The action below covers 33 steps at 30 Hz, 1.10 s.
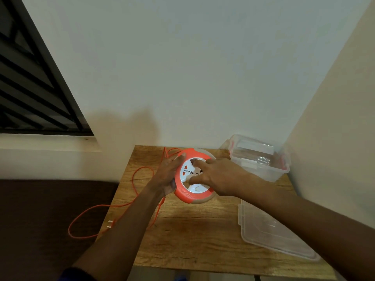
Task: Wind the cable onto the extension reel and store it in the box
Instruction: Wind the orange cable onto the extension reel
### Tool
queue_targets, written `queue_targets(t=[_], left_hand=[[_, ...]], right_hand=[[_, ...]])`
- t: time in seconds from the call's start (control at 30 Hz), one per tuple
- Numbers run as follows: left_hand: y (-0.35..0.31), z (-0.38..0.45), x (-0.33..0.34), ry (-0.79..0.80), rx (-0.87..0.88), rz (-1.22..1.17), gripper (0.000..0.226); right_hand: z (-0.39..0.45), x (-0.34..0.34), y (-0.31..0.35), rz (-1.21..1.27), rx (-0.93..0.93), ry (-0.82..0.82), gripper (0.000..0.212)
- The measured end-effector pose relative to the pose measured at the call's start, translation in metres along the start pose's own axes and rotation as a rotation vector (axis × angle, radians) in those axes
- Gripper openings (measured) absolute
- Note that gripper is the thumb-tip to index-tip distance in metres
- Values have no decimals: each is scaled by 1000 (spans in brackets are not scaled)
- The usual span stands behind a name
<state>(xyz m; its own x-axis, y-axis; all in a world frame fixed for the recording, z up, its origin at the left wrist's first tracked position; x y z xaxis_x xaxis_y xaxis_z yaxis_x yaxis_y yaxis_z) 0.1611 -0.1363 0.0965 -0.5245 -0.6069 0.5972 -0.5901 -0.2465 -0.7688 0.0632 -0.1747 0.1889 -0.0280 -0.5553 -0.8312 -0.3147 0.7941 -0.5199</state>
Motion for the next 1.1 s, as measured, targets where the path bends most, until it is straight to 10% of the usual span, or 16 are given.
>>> queue_targets(t=[0.5,0.8,1.1], left_hand=[[5,0,5,68,-25,-30,39],[-1,8,-2,-21,30,-25,73],[-5,9,-8,-46,16,-16,61]], right_hand=[[12,-5,11,-181,-54,-67,69],[4,9,-25,345,614,-155,71],[3,-9,-17,116,380,-220,52]])
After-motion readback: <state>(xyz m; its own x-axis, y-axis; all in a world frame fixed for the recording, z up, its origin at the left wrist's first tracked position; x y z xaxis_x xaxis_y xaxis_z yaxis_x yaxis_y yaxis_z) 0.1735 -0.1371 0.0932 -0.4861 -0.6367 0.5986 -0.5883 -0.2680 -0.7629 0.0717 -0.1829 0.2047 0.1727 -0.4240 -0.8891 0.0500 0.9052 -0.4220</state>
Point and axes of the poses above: each hand's wrist, its own z-axis towards the middle knuckle, its own x-axis out of the palm, y = z × x, the point moved 10 cm from there along z, towards the middle knuckle, and after that the axes turned 13 degrees about -z, right-handed, at the moved point
